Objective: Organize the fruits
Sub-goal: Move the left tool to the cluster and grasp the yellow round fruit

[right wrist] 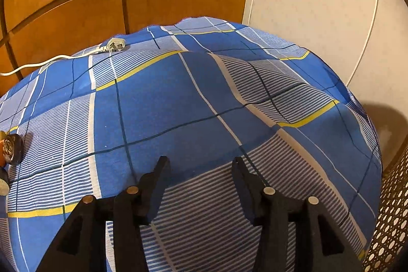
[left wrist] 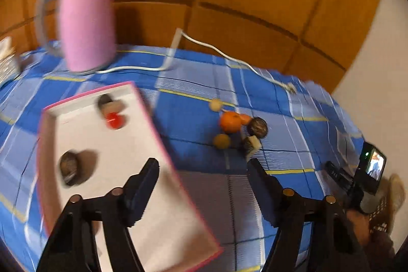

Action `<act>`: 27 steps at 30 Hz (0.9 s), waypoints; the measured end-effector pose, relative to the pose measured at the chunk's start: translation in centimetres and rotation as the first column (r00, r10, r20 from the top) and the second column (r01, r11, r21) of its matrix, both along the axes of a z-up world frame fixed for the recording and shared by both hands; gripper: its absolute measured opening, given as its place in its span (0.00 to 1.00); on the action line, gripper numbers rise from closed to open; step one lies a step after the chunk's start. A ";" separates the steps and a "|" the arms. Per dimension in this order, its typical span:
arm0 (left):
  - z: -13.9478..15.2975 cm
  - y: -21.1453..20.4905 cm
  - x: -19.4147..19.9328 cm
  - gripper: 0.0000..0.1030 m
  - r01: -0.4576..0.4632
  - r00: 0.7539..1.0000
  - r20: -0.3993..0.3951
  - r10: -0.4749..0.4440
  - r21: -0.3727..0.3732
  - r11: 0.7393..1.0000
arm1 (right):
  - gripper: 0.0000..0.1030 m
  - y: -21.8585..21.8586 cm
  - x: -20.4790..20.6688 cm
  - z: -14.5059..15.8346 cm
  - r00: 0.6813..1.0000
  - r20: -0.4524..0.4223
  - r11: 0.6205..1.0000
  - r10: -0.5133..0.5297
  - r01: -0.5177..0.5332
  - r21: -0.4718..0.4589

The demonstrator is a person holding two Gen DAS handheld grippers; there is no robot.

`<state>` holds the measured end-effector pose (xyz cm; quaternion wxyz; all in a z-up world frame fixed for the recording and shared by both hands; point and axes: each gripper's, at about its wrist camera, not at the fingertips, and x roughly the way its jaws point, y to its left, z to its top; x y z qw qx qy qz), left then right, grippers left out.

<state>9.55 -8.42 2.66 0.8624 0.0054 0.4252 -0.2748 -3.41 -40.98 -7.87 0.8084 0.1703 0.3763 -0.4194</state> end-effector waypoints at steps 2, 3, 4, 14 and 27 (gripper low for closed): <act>-0.8 -1.9 1.2 0.53 0.043 0.998 -0.039 -0.042 0.021 0.999 | 0.50 -0.1 0.0 0.0 1.000 0.003 1.000 0.000 0.000 0.001; -1.1 -2.6 1.8 0.52 0.057 0.997 -0.052 -0.055 0.035 0.998 | 0.50 -0.1 0.0 0.0 1.000 0.004 1.000 0.000 0.000 0.002; -1.6 -3.7 2.4 0.51 0.078 0.995 -0.061 -0.075 0.053 0.996 | 0.50 -0.1 0.0 -0.1 1.000 0.006 1.000 -0.001 0.001 0.002; -5.8 -8.6 6.6 0.31 0.138 0.985 -0.133 -0.114 0.189 0.972 | 0.50 -0.1 0.0 -0.1 1.000 0.010 1.000 -0.001 0.001 -0.001; -8.1 -11.1 7.6 0.30 0.147 0.978 -0.172 -0.118 0.168 0.975 | 0.50 0.0 0.1 -0.1 1.000 0.002 1.000 -0.001 0.001 -0.009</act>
